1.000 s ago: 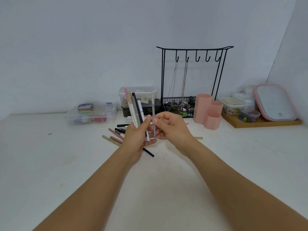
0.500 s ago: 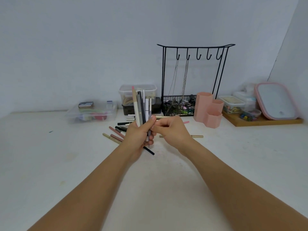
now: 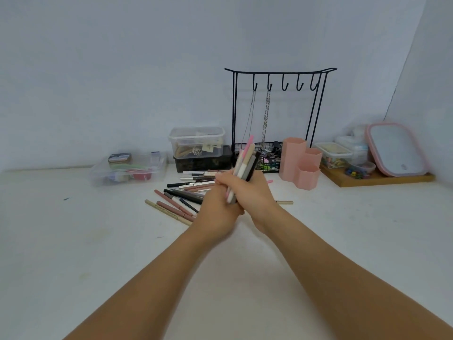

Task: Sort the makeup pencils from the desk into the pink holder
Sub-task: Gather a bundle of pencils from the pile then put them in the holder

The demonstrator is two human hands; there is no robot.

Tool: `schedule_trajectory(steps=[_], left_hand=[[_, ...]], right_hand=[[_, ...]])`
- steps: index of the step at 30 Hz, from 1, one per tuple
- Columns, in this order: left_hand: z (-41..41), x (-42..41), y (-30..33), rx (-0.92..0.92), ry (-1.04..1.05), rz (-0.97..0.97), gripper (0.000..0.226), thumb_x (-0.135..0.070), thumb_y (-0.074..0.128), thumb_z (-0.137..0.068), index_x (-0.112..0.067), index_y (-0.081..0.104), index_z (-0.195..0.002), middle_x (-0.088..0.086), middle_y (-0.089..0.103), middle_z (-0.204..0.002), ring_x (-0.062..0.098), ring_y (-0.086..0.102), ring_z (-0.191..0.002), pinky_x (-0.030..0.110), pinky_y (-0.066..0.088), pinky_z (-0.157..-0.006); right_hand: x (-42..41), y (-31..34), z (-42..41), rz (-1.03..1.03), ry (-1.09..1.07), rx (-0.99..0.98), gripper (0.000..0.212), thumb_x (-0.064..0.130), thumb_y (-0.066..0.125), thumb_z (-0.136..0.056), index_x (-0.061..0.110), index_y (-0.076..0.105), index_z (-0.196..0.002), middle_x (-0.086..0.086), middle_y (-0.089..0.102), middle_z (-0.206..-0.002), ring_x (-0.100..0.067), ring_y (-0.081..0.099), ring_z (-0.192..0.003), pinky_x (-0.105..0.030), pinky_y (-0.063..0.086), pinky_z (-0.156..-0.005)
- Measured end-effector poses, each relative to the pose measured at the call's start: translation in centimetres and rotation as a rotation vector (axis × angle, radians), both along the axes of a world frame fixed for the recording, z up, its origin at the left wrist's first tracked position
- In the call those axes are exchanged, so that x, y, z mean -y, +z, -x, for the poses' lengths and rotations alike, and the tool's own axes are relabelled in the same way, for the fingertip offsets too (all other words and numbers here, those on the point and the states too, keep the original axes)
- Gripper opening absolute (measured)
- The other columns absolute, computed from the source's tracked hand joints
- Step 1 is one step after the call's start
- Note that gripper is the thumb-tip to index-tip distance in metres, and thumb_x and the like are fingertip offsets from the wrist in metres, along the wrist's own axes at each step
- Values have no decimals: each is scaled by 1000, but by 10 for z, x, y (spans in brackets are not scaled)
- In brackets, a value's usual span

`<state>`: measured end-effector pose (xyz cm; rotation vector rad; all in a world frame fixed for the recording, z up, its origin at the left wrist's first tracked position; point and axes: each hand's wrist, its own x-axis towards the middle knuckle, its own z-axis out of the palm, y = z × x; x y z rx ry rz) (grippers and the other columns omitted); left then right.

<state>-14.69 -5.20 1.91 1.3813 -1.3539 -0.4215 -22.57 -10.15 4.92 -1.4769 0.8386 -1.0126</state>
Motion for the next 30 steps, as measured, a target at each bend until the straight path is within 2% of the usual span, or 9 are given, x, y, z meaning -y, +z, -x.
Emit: schedule_trajectory(steps=[3, 5, 10, 13, 15, 19, 23, 28, 30], left_hand=[[2, 2, 0, 60, -5, -31, 44, -5, 71, -90, -16, 63, -132, -19, 67, -101, -13, 64, -96, 1, 45, -71], [3, 3, -4, 133, 9, -14, 46, -18, 79, -84, -23, 65, -128, -21, 69, -108, -14, 61, -103, 1, 43, -77], [-14, 3, -9, 181, 138, -25, 42, -17, 77, -82, -30, 59, -118, -14, 66, -110, 2, 61, -108, 27, 51, -92], [-20, 4, -8, 176, 174, -30, 36, -14, 77, -84, -31, 63, -113, -17, 66, -105, -4, 62, -101, 27, 52, -87], [-22, 5, -8, 143, 181, -32, 32, -14, 76, -87, -33, 64, -110, -16, 68, -102, -8, 61, -97, 24, 52, -85], [-21, 5, -7, 121, 174, -2, 28, -11, 74, -90, -35, 64, -102, -17, 69, -97, -10, 61, -95, 19, 49, -80], [-17, 3, -9, 125, 159, 3, 24, -13, 73, -91, -35, 66, -100, -17, 69, -95, -8, 61, -94, 20, 49, -79], [-16, 2, -9, 139, 149, -12, 20, -15, 73, -93, -33, 68, -100, -17, 69, -95, -8, 61, -93, 21, 49, -79], [-15, 3, -9, 136, 146, -25, 19, -16, 73, -93, -33, 68, -99, -16, 70, -94, -8, 61, -91, 21, 48, -77]], right_hand=[[12, 3, 6, -20, -16, 18, 13, 23, 74, -84, 10, 76, -86, 1, 77, -74, -7, 73, -67, -24, 56, -62], [23, 7, 16, 10, -60, 22, 17, 25, 71, -87, 9, 75, -83, 0, 78, -73, -11, 75, -66, -22, 57, -57], [43, -14, 39, 62, -116, -62, 32, 28, 69, -90, 16, 67, -60, -4, 70, -59, -26, 74, -69, -41, 62, -76], [49, -21, 41, -23, -98, -28, 29, 32, 70, -91, 14, 66, -69, 1, 65, -54, -15, 66, -53, -35, 59, -60], [66, -9, 51, 86, -239, -54, 25, 36, 68, -92, 16, 66, -78, 6, 64, -56, -9, 61, -52, -29, 54, -55], [100, 7, 90, 468, -413, -425, 20, 31, 58, -95, 17, 59, -80, -2, 60, -67, -26, 61, -68, -31, 44, -55], [111, -3, 104, 378, -358, -714, 14, 25, 61, -95, 19, 53, -85, 4, 49, -66, -26, 52, -70, -27, 27, -48], [107, 9, 113, 396, -320, -916, 4, 17, 58, -86, 18, 60, -88, -4, 61, -80, -29, 60, -76, -26, 42, -55], [95, 15, 120, 344, -306, -984, 16, 16, 61, -81, 15, 61, -98, -5, 63, -82, -28, 63, -78, -28, 47, -58]])
